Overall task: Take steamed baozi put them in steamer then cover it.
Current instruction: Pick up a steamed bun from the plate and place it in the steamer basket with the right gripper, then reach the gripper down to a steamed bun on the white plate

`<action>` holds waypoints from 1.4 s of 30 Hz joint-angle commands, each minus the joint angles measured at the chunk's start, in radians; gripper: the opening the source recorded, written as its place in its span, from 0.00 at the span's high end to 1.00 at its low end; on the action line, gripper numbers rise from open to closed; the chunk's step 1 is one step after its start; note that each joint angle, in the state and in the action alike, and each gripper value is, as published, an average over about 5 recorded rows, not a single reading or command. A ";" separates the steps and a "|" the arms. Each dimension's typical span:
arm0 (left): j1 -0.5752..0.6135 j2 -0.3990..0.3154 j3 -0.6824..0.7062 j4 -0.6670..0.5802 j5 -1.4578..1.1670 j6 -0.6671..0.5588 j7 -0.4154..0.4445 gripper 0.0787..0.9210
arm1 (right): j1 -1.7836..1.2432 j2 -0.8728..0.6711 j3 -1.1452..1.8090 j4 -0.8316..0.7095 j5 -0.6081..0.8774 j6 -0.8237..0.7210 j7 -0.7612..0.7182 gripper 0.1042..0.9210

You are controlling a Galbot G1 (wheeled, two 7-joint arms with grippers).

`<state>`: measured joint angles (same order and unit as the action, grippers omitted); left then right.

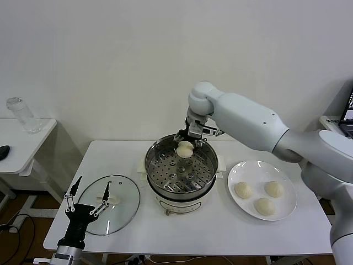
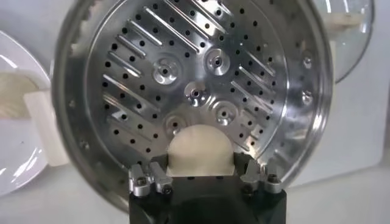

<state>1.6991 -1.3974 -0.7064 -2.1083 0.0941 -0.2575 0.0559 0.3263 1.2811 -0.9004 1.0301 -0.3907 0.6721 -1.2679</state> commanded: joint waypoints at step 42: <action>-0.008 0.003 0.014 -0.014 -0.001 0.008 -0.001 0.12 | 0.052 -0.633 -0.262 0.080 0.749 -0.726 0.052 0.12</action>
<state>1.6918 -1.3936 -0.6980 -2.1250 0.0904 -0.2491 0.0558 0.4610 0.8180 -1.0610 1.0999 0.1918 0.1121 -1.2913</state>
